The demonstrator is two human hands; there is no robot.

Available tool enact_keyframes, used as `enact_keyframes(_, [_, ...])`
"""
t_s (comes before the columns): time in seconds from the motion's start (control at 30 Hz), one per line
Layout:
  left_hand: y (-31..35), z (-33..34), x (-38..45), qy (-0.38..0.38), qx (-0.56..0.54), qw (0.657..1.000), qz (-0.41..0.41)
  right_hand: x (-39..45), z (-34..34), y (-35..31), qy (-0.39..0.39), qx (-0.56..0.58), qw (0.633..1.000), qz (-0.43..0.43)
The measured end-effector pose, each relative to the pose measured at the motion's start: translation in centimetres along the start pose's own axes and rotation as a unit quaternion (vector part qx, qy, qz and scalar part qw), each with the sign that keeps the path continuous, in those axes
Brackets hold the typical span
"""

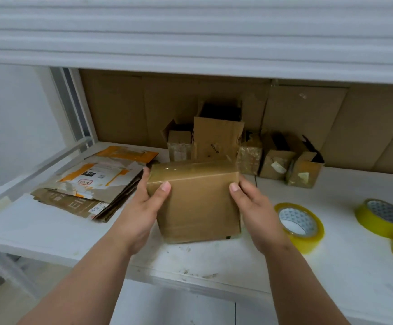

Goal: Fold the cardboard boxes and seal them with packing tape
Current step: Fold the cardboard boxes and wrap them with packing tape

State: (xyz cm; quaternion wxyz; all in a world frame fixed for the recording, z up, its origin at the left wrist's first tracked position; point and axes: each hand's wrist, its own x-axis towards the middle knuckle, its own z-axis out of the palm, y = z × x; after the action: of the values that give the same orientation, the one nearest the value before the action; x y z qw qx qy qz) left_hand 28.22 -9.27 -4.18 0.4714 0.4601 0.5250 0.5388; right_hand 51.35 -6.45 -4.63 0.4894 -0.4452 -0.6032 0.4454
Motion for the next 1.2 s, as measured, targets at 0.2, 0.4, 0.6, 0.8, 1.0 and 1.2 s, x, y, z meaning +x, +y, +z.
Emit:
enact_keyframes(0.2, [1.8, 2.3, -0.1, 0.006, -0.038, 0.997, -0.072, -1.9, -4.6, -1.4, -0.034, 0.151, 0.988, 0.025])
enact_keyframes(0.4, [2.9, 6.1, -0.6, -0.022, -0.051, 0.987, -0.151, -4.0, -9.5, -1.3, -0.03, 0.28, 0.957, 0.072])
enact_keyframes(0.6, [3.2, 12.0, -1.3, -0.125, -0.193, 0.967, -0.109, -5.4, -16.4, -0.6, -0.04, 0.412, 0.906, 0.085])
enact_keyframes(0.8, [3.5, 20.3, -1.5, -0.13, -0.158, 0.975, -0.089, -6.7, -23.4, 0.9, 0.028, 0.134, 0.989, 0.059])
enact_keyframes(1.0, [3.2, 27.3, -0.1, -0.035, -0.106, 0.99, -0.09, -7.1, -28.7, 1.9, 0.029, 0.155, 0.987, 0.039])
enact_keyframes(1.2, [3.6, 33.5, 2.5, -0.055, -0.107, 0.989, -0.084, -5.7, -33.3, 1.8, 0.057, -0.05, 0.996, 0.042])
